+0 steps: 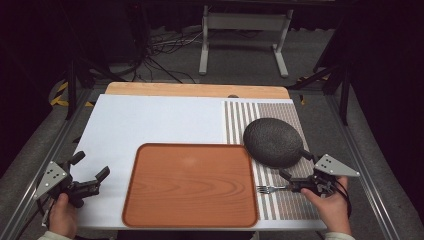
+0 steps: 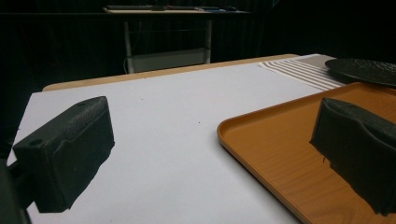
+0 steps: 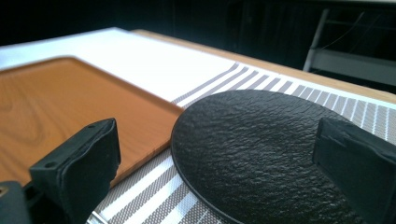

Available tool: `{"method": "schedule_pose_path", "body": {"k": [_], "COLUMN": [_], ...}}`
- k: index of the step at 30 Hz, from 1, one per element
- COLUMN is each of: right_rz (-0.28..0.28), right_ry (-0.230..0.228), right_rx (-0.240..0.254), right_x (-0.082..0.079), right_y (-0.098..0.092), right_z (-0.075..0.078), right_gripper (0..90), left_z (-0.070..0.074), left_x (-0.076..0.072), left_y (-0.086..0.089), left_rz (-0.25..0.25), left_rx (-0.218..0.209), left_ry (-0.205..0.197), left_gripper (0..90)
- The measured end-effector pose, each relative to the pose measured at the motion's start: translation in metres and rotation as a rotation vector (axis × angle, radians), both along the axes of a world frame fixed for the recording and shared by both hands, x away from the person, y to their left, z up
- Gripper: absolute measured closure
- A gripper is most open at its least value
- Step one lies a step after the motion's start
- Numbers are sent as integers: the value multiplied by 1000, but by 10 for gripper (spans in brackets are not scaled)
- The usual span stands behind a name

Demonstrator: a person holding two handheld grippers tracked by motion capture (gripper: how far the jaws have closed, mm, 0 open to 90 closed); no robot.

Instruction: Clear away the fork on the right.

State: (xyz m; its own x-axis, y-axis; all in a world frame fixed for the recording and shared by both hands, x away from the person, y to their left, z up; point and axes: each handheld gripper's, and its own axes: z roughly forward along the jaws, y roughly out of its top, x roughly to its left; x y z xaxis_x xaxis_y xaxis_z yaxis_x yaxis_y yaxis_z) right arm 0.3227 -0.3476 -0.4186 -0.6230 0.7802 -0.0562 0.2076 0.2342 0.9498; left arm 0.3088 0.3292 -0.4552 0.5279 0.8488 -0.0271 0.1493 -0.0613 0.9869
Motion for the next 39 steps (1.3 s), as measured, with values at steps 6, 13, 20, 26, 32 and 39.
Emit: {"method": "schedule_pose_path", "body": {"k": [6, 13, 20, 26, 32, 39], "right_rz": [37, 73, 83, 99, 125, 184], "right_ry": [37, 89, 150, 169, 197, 235], "right_rx": [-53, -154, -253, -302, -359, -438], "right_x": [4, 10, 17, 23, 27, 31], "right_y": [2, 4, 5, 6, 8, 11], "right_z": [11, 24, 31, 39, 42, 48], "right_gripper": [32, 35, 38, 43, 56, 114], "left_z": [0, 0, 0, -1, -1, -1], "left_x": [0, 0, 0, 0, 0, 0], "left_y": [0, 0, 0, 0, 0, 0], "left_rz": [-2, -2, 6, 6, 6, 5], "left_rx": [2, 3, 2, -1, -1, 4], "left_ry": [2, 4, 4, 5, 7, 7], "left_gripper": [3, 3, 3, 3, 3, 3]}}
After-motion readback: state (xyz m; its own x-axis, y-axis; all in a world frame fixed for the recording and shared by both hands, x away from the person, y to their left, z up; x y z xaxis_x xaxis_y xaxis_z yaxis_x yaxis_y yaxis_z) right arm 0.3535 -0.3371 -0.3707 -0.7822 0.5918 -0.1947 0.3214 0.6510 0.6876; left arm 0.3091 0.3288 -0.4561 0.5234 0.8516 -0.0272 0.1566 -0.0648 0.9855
